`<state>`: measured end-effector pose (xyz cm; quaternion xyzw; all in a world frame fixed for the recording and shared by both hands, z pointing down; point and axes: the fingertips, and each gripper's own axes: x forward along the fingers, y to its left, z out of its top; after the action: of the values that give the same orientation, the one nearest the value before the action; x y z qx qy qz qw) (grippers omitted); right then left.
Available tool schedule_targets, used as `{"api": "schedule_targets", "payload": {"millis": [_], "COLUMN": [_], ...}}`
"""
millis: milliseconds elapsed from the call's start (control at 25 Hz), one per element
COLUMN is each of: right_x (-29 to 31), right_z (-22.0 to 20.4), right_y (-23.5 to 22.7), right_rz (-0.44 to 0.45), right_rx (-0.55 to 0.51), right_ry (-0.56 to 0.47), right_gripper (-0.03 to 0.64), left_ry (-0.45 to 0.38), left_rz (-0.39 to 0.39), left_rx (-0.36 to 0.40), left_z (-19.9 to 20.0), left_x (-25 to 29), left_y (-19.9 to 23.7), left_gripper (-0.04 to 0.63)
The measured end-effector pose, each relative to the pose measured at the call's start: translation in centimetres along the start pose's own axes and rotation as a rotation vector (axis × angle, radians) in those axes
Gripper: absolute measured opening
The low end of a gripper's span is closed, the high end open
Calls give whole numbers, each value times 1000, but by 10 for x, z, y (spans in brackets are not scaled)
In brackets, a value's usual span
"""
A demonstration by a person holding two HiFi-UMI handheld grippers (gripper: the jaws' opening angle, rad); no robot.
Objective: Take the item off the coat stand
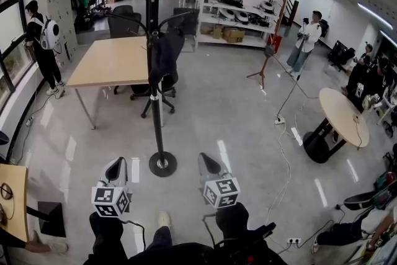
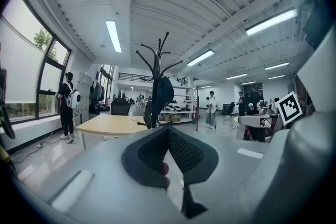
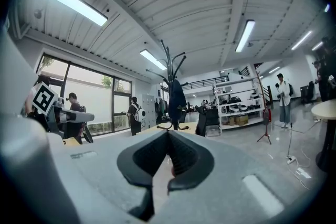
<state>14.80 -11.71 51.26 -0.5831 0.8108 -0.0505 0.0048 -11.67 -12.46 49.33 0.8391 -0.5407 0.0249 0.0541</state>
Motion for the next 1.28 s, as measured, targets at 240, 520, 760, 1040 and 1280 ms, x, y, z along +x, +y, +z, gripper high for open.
{"api": "schedule_targets", "payload": {"millis": [240, 520, 760, 1040, 1280], "right_x": [41, 87, 119, 151, 180], "right_z": [13, 20, 31, 37, 40], "right_y": [-4, -5, -9, -15, -18], "right_rz": [-12, -25, -48, -61, -85], "right_rx": [-6, -12, -13, 1, -1], "right_ry": [0, 0, -2, -14, -18], "right_gripper": [2, 2, 2, 2, 2], "left_ry": [-1, -1, 9, -1, 6], "left_rz": [-23, -43, -60, -79, -107], "left_rx": [3, -4, -1, -7, -8], "left_z": [14, 21, 26, 30, 30], "left_x": [38, 80, 110, 143, 171], "left_y": [23, 53, 74, 94, 110], "left_gripper": [3, 3, 2, 3, 3]}}
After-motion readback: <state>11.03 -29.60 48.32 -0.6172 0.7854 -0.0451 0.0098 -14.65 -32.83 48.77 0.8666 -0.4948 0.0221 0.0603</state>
